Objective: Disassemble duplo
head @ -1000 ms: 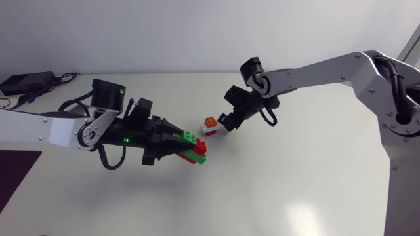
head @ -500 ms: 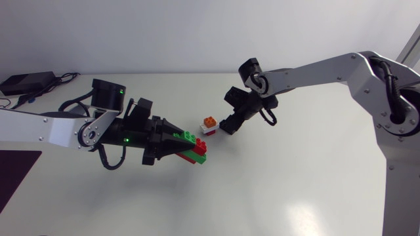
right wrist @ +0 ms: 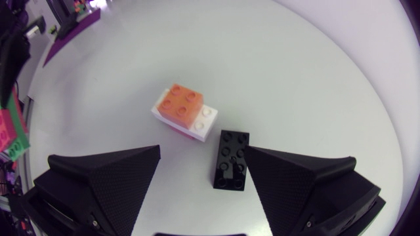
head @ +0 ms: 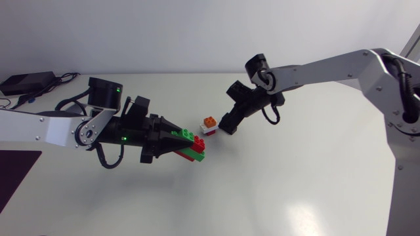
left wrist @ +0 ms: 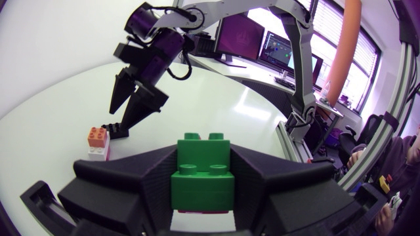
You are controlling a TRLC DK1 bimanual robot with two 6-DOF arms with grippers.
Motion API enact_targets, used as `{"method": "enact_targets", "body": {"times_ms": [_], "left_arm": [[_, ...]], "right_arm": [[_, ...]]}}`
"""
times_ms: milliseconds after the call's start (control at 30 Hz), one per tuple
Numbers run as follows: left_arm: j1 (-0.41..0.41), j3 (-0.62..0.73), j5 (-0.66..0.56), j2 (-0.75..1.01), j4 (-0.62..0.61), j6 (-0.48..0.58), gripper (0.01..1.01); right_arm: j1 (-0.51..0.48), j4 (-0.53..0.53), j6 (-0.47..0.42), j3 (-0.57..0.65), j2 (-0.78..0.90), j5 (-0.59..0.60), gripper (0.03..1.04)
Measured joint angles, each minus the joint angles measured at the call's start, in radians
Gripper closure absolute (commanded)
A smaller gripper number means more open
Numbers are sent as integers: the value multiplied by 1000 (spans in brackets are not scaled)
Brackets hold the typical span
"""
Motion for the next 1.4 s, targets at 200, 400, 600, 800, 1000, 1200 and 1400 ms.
{"method": "enact_targets", "body": {"times_ms": [200, 400, 600, 800, 1000, 1200, 1400], "left_arm": [[60, 0, 3, 0, 31, -23, 980], [106, 1, 3, 0, 108, -113, 982], [110, 1, 15, 0, 128, -159, 982], [109, 1, 35, 0, 129, -167, 982], [106, 1, 44, 0, 129, -167, 982], [88, 1, 45, 0, 129, -167, 982], [72, 0, 45, 0, 129, -167, 982]], "right_arm": [[-67, 113, 21, -63, -109, -129, 108], [-77, 188, 45, -153, -201, -360, 108], [-69, 186, 21, -190, -227, -456, 108], [-34, 180, -18, -211, -228, -483, 108], [-3, 180, -70, -264, -256, -484, 108], [45, 181, -113, -314, -323, -487, 107], [76, 185, -130, -331, -342, -490, 107]]}}
